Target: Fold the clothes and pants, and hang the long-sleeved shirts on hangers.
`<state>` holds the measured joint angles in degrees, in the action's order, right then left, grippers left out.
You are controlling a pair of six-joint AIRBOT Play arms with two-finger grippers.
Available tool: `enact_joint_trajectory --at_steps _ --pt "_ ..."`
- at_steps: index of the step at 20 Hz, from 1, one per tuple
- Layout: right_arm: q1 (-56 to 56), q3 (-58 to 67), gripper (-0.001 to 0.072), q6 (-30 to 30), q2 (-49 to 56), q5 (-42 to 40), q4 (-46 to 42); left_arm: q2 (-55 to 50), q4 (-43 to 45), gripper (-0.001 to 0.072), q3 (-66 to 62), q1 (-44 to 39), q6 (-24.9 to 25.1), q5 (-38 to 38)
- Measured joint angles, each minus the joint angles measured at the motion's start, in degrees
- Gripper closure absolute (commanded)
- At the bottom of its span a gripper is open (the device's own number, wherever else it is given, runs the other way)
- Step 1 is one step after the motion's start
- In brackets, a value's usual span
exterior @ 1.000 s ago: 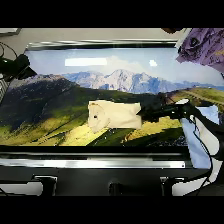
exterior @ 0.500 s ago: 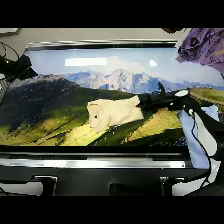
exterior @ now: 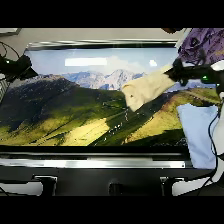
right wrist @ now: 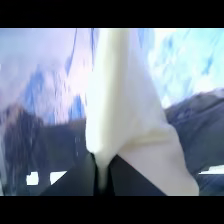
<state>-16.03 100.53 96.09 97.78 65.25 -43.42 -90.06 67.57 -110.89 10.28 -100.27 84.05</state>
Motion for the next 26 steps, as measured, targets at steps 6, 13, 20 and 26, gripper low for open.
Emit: enact_joint_trajectory --at_steps 6,13,20,26 --pt "-8.0 5.0 0.0689 12.0 -4.4 0.1 -13.2 0.0 0.0 0.0691 0.0 0.0 0.0 0.4" --pt "-11.9 5.7 0.0688 26.7 -11.3 4.9 -30.5 0.0 0.0 0.0692 0.0 0.0 -0.2 1.7" --pt "-12.3 5.7 0.0688 35.2 -16.6 11.1 -40.4 0.0 -0.1 0.0691 0.0 0.0 -0.2 4.8" --pt "-12.3 5.7 0.0687 36.6 -19.5 19.4 -46.1 0.0 -0.1 0.0692 0.0 0.0 -0.2 5.9"
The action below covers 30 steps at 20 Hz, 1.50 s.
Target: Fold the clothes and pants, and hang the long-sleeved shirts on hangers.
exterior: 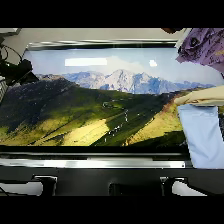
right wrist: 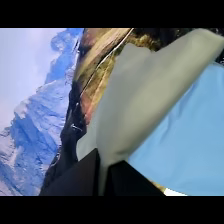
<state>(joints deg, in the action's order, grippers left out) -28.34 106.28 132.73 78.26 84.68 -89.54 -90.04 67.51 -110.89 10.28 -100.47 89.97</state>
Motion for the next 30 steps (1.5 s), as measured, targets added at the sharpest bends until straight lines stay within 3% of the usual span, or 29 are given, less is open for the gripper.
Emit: enact_joint_trajectory --at_steps 5,9,20,30 --pt "0.0 -1.0 0.0687 -3.8 -1.7 8.0 -6.6 0.0 0.0 0.0692 0.0 0.0 0.0 0.2" --pt "0.0 -9.0 0.0687 -6.3 -4.5 11.0 -10.2 0.0 0.0 0.0692 0.0 0.0 0.0 0.3" --pt "0.0 -45.2 0.0685 -7.1 -18.8 5.3 -19.6 0.0 0.0 0.0692 0.0 0.0 0.0 0.3" --pt "0.0 -56.3 0.0684 -5.8 -20.0 6.0 -23.3 0.0 0.0 0.0692 0.0 0.0 0.0 0.2"
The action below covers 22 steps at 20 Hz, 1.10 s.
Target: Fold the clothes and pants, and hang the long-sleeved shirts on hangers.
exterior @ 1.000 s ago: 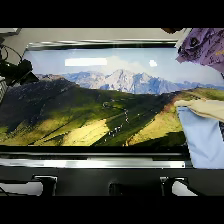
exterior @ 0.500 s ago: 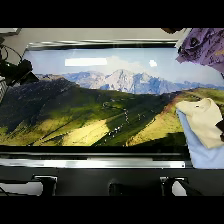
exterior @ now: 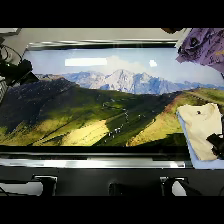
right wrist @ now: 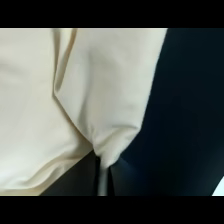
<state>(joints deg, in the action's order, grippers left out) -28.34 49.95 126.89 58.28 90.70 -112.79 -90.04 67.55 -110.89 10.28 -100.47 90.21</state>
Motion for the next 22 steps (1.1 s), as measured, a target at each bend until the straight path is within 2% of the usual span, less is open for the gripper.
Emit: enact_joint_trajectory --at_steps 4,7,8,11,12,13,17,18,19,22 --pt "0.0 -0.5 0.0667 0.0 0.0 2.2 -1.1 0.0 0.0 0.0691 0.0 0.0 0.0 0.0" --pt "0.0 -0.7 0.0431 0.0 0.0 3.9 -1.9 0.0 0.0 0.0692 0.0 0.0 0.0 0.0" --pt "0.0 -0.7 0.0384 0.0 0.0 4.1 -2.3 0.0 0.0 0.0692 0.0 0.0 0.1 0.0" --pt "0.0 0.2 0.04 -1.6 0.0 3.5 -2.9 0.0 0.0 0.0691 0.0 0.0 0.1 0.0" --pt "0.0 1.3 0.0451 -2.5 0.0 2.6 -2.6 0.0 0.0 0.0692 0.0 0.0 0.2 0.0" --pt "0.0 3.0 0.0549 -3.7 0.0 1.2 -1.5 0.0 0.0 0.0692 0.0 0.0 0.2 0.0" --pt "2.5 12.0 0.0609 -12.8 0.0 -9.7 11.2 1.4 0.6 0.0694 0.0 -0.4 1.8 -0.1" --pt "5.0 13.7 0.0666 -15.8 0.0 -13.0 15.0 2.3 1.6 0.0694 0.1 -0.8 2.8 -0.2" --pt "7.8 14.8 0.0685 -18.4 0.0 -16.0 18.4 3.5 3.0 0.0694 0.7 -1.4 3.8 -0.3" --pt "19.6 16.8 0.0685 -23.5 0.7 -23.6 25.2 9.4 6.9 0.0694 5.6 -3.7 6.3 -2.5"
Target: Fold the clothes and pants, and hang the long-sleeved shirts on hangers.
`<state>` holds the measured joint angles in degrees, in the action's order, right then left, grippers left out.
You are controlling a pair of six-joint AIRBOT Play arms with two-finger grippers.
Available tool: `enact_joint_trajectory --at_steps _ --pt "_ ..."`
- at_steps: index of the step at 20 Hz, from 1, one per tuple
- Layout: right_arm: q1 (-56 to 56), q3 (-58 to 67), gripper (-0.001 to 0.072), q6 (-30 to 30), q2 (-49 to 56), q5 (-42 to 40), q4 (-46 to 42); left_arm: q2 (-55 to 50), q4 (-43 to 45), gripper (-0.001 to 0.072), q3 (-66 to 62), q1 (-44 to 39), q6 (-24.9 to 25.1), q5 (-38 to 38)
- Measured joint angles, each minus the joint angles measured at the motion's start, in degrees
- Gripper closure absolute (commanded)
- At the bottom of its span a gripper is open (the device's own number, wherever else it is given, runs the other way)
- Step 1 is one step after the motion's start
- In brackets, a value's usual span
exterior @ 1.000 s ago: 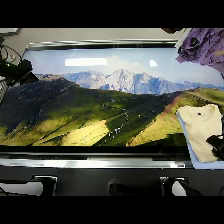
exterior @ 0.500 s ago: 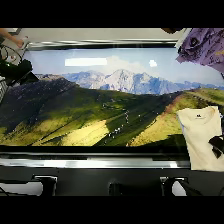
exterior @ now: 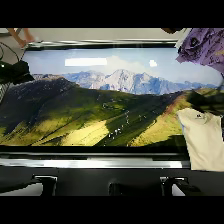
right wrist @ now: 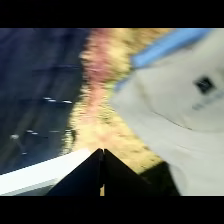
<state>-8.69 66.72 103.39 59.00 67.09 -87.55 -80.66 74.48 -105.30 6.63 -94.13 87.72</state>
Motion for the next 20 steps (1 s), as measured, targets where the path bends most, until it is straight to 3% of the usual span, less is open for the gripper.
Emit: enact_joint_trajectory --at_steps 7,20 --pt "23.5 1.0 0.0685 -3.1 2.9 -9.3 3.7 15.2 3.7 0.069 15.7 -4.0 1.7 -5.5" --pt "27.8 1.1 0.0685 -3.8 3.3 -11.3 0.8 18.6 4.2 0.069 18.5 -4.7 2.1 -5.7"
